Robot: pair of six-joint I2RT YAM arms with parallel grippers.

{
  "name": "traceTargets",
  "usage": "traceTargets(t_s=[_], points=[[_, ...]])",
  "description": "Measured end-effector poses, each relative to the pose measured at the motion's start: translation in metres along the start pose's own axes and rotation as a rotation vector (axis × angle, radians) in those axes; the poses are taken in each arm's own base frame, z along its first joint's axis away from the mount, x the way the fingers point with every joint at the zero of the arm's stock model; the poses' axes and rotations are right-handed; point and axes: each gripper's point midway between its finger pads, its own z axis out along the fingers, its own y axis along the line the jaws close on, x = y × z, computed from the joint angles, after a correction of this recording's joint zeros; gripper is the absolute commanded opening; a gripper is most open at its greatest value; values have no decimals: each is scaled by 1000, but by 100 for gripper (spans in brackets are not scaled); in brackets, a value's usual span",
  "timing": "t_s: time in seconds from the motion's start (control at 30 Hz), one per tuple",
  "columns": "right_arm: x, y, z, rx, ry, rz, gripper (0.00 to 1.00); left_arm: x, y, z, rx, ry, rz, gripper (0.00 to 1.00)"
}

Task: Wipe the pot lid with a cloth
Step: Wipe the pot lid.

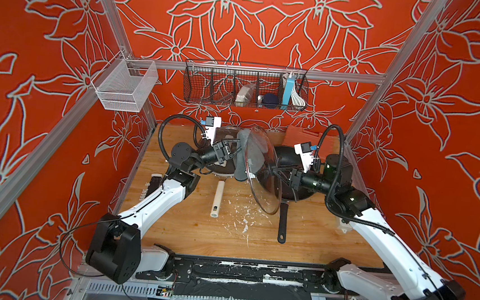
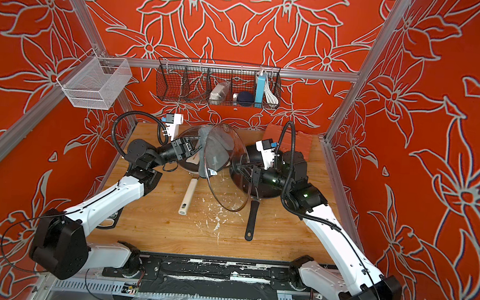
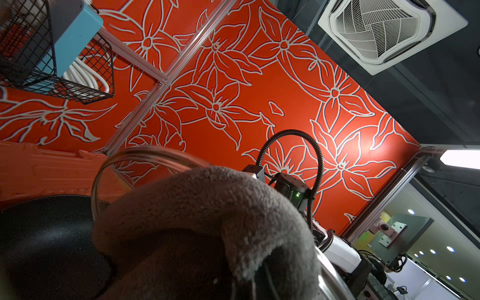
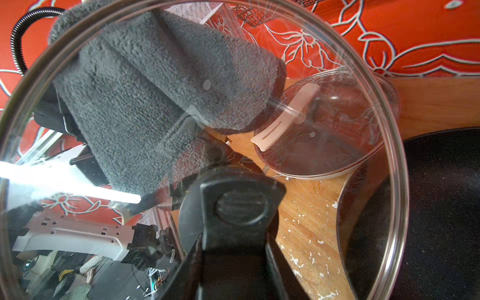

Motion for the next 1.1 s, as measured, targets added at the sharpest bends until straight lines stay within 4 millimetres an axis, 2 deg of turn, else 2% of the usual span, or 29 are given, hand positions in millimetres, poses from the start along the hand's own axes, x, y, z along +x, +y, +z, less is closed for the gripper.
traceTargets(t_s=[0.13, 0.33, 0.5, 0.7, 0.83, 1.1], points=[[1, 5, 8, -13, 6, 0, 0, -1, 12, 3, -7, -1, -21, 0], [-9, 20, 17, -44, -7, -25, 0, -1, 32, 10, -11, -2, -46, 0], [-15, 29, 27, -74, -9, -41, 0, 7, 60, 14, -10, -2, -112, 0], [-21, 29, 37, -88, -11, -39, 0, 16, 87, 18, -8, -3, -196, 0], [-29, 30, 40, -91, -18, -44, 0, 19, 88, 20, -1, -1, -212, 0], [-62, 44, 43, -116, -70, -81, 0, 37, 80, 30, 16, 30, -211, 0]])
